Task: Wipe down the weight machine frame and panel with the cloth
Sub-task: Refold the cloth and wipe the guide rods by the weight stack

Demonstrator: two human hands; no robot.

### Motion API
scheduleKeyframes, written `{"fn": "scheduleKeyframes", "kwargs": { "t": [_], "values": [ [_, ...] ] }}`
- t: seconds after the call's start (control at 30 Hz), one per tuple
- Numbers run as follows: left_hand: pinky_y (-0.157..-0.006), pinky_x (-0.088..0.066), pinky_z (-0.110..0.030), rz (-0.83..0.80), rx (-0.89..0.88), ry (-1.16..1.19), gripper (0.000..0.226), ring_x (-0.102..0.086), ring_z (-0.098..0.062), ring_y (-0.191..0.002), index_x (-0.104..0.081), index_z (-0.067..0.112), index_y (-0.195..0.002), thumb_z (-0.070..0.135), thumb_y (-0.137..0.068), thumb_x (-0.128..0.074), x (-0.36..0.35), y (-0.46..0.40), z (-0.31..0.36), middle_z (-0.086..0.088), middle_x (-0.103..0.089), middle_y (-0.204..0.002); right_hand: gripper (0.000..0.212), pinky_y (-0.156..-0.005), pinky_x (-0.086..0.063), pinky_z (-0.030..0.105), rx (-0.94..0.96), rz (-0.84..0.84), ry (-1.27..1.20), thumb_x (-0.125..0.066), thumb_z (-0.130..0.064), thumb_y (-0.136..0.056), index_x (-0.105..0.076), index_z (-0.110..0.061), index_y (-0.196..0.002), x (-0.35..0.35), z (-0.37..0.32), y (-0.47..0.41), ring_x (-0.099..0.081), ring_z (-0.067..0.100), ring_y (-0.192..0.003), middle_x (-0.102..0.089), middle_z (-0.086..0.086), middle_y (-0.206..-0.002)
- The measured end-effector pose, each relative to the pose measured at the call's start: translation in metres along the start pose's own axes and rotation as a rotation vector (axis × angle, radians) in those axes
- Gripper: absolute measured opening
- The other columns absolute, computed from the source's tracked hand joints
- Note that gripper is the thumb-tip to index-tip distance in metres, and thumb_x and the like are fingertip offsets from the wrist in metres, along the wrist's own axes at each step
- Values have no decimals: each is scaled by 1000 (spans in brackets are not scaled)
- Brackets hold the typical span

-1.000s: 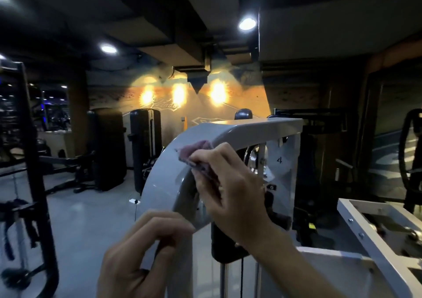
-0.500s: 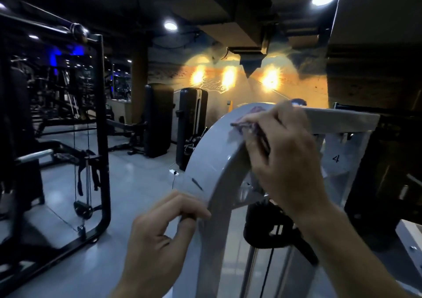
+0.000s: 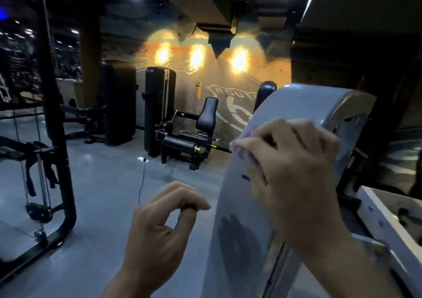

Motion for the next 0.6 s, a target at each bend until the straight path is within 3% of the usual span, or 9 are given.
{"fn": "scheduleKeyframes", "kwargs": {
  "t": [0.1, 0.2, 0.33, 0.43, 0.6],
  "values": [
    [-66, -53, -30, -35, 14, 43, 23, -70, -15, -82, -71, 25, -81, 10, -88, -55, 30, -4, -33, 11, -70, -87, 22, -86, -25, 38, -162, 25, 91, -77, -12, -87, -77, -28, -102, -5, -2, -18, -44, 24, -103, -63, -4, -100],
    [-67, -53, -33, -68, 74, 73, 27, -69, -16, -82, -70, 30, -80, 7, -86, -55, 52, -2, -75, 8, -70, -87, 20, -83, -27, 39, -159, -78, 130, -77, -12, -85, -76, -27, -97, -31, -43, -9, -46, 25, -97, -63, -3, -97],
    [-71, -55, -36, -193, 250, 182, 23, -70, -18, -80, -71, 33, -86, 15, -88, -57, 58, 14, -125, 6, -72, -86, 15, -72, -39, 33, -195, -252, -95, -62, -26, -97, -74, -30, -103, -69, -95, 21, -54, 16, -81, -56, -8, -93],
    [-73, -58, -35, -317, 398, 339, 21, -71, -19, -80, -73, 33, -94, 39, -90, -54, 48, 32, -148, 1, -75, -90, 12, -66, -49, 23, -401, -337, -328, -63, -31, -101, -73, -32, -108, -92, -112, 54, -58, 7, -79, -54, -14, -97],
    [-76, -56, -26, -569, 507, 519, 33, -69, -18, -82, -71, 28, -111, 51, -91, -57, 17, 47, -170, -2, -74, -96, 14, -68, -45, 6, -806, -260, -534, -79, -28, -81, -75, -34, -93, -128, -122, 116, -65, -3, -81, -64, -15, -94]
  ]
}}
Point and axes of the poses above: each hand's wrist, its own y-axis away from the middle knuckle, its own x-axis out of the back of the hand, z = x × y, the point moved 6 cm from there along -y, towards the middle knuckle
